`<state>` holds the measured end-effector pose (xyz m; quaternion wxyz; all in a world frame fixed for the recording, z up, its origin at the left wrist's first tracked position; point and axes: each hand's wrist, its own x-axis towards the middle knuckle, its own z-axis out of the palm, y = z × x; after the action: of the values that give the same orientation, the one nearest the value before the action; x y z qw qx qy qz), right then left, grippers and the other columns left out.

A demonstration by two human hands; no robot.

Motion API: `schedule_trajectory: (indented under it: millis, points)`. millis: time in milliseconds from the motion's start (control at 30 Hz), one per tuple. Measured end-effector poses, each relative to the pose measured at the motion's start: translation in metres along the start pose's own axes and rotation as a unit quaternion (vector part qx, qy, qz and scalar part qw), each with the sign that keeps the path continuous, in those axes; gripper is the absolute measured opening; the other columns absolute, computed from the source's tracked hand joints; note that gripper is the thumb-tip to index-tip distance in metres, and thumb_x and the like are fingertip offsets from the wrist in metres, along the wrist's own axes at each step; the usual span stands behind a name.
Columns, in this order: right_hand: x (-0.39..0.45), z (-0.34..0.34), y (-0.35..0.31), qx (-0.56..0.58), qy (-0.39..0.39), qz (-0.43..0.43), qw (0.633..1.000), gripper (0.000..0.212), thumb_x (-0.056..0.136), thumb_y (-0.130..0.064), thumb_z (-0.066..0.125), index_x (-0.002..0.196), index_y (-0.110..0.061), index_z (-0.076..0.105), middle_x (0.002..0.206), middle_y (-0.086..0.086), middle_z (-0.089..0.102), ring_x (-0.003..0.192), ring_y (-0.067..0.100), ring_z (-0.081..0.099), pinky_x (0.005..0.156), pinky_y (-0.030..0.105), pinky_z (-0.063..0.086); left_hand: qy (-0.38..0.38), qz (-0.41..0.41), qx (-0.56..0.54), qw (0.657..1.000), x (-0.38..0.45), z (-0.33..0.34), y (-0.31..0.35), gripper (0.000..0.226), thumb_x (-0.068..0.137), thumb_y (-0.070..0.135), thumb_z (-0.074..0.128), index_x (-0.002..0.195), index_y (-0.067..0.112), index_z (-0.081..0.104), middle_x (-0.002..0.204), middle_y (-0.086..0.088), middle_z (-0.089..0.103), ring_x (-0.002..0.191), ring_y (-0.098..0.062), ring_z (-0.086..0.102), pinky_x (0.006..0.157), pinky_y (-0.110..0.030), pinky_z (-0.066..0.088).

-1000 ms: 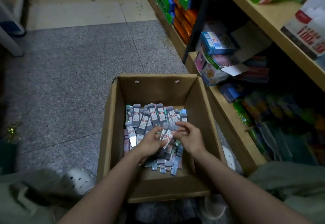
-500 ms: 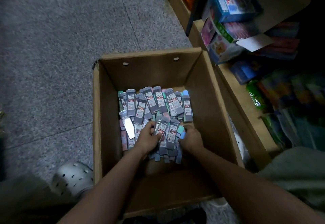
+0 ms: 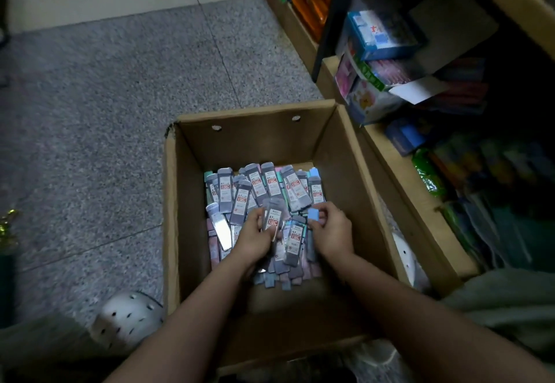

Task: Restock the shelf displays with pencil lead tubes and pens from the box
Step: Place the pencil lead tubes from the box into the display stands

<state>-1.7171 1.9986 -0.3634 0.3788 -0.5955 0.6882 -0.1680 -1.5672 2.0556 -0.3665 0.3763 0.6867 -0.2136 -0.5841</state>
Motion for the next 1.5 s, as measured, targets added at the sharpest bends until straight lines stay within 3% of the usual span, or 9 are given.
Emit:
schedule_trajectory:
  millis: [100, 167, 367, 567, 633, 800, 1033, 1267, 1500]
  points:
    - [-0.006, -0.022, -0.031, 0.099, 0.008, -0.017, 0.995, 0.026, 0.081, -0.006, 0.075, 0.097, -0.022, 0.063, 0.078, -0.01, 0.064, 0.069, -0.004, 0.062, 0.064, 0.007, 0.048, -0.014, 0.044, -0.002, 0.999, -0.009, 0.0, 0.028, 0.023, 0.098, 0.002, 0.047, 0.107, 0.024, 0.049, 0.108, -0.013, 0.066, 0.086, -0.013, 0.07, 0.08, -0.03, 0.058]
    - [-0.01, -0.04, -0.054, 0.159, -0.005, -0.033, 0.987, 0.027, 0.08, -0.004, 0.075, 0.093, -0.024, 0.062, 0.084, 0.001, 0.07, 0.08, 0.016, 0.07, 0.073, 0.029, 0.058, -0.035, 0.079, 0.012, 0.996, -0.019, -0.002, 0.052, 0.023, 0.098, 0.004, 0.048, 0.115, 0.02, 0.048, 0.113, -0.015, 0.066, 0.099, -0.027, 0.067, 0.095, -0.046, 0.053]
    - [-0.032, -0.122, -0.134, 0.27, 0.027, -0.145, 0.951, 0.03, 0.083, -0.002, 0.072, 0.086, -0.026, 0.056, 0.078, 0.005, 0.069, 0.069, 0.016, 0.07, 0.06, 0.034, 0.059, -0.092, 0.242, 0.052, 0.964, -0.07, 0.004, 0.139, 0.018, 0.1, 0.012, 0.049, 0.109, 0.028, 0.048, 0.103, 0.001, 0.065, 0.077, 0.01, 0.063, 0.065, -0.014, 0.052]
    - [-0.064, -0.223, -0.184, 0.213, 0.152, -0.264, 0.928, 0.026, 0.079, -0.014, 0.078, 0.087, -0.029, 0.059, 0.078, -0.006, 0.066, 0.063, 0.001, 0.066, 0.07, 0.027, 0.058, -0.192, 0.267, -0.055, 0.943, -0.13, 0.039, 0.205, 0.021, 0.101, 0.029, 0.047, 0.118, 0.04, 0.053, 0.105, 0.001, 0.071, 0.092, -0.02, 0.069, 0.077, -0.043, 0.057]
    - [-0.073, -0.248, -0.187, 0.196, 0.165, -0.278, 0.926, 0.023, 0.081, -0.018, 0.077, 0.092, -0.029, 0.06, 0.082, -0.004, 0.067, 0.073, 0.015, 0.07, 0.072, 0.039, 0.06, -0.232, 0.28, -0.068, 0.929, -0.146, 0.054, 0.222, 0.022, 0.101, 0.03, 0.046, 0.121, 0.039, 0.051, 0.104, 0.002, 0.071, 0.086, -0.017, 0.069, 0.073, -0.041, 0.057]
    - [-0.082, -0.296, -0.183, 0.223, 0.184, -0.282, 0.915, 0.025, 0.085, -0.015, 0.075, 0.09, -0.032, 0.057, 0.078, -0.004, 0.064, 0.053, 0.003, 0.066, 0.047, 0.016, 0.05, -0.273, 0.29, -0.093, 0.912, -0.167, 0.091, 0.253, 0.025, 0.101, 0.026, 0.047, 0.125, 0.033, 0.049, 0.093, -0.003, 0.068, 0.069, -0.017, 0.064, 0.063, -0.034, 0.053]
    - [-0.076, -0.362, -0.18, 0.193, 0.154, -0.239, 0.939, 0.033, 0.077, -0.007, 0.081, 0.095, -0.023, 0.059, 0.087, 0.006, 0.069, 0.065, 0.019, 0.072, 0.058, 0.038, 0.061, -0.265, 0.291, -0.073, 0.916, -0.166, 0.142, 0.288, 0.027, 0.104, 0.019, 0.041, 0.129, 0.028, 0.046, 0.097, -0.005, 0.066, 0.07, -0.015, 0.064, 0.055, -0.029, 0.054]
    - [-0.067, -0.489, -0.165, 0.01, 0.376, -0.242, 0.894, 0.029, 0.084, -0.015, 0.076, 0.094, -0.02, 0.049, 0.083, -0.003, 0.06, 0.071, 0.02, 0.069, 0.066, 0.042, 0.059, -0.278, 0.29, -0.129, 0.907, -0.174, 0.228, 0.343, 0.031, 0.103, 0.009, 0.04, 0.129, 0.026, 0.044, 0.093, -0.003, 0.061, 0.076, -0.016, 0.06, 0.066, -0.035, 0.055]
    - [-0.025, -0.479, -0.131, -0.076, 0.407, -0.214, 0.885, 0.029, 0.089, -0.008, 0.068, 0.102, -0.014, 0.043, 0.096, 0.008, 0.058, 0.088, 0.028, 0.058, 0.071, 0.041, 0.046, -0.269, 0.326, -0.032, 0.905, -0.157, 0.256, 0.327, 0.035, 0.101, 0.009, 0.045, 0.127, 0.033, 0.048, 0.118, -0.001, 0.061, 0.087, -0.018, 0.062, 0.076, -0.036, 0.056]
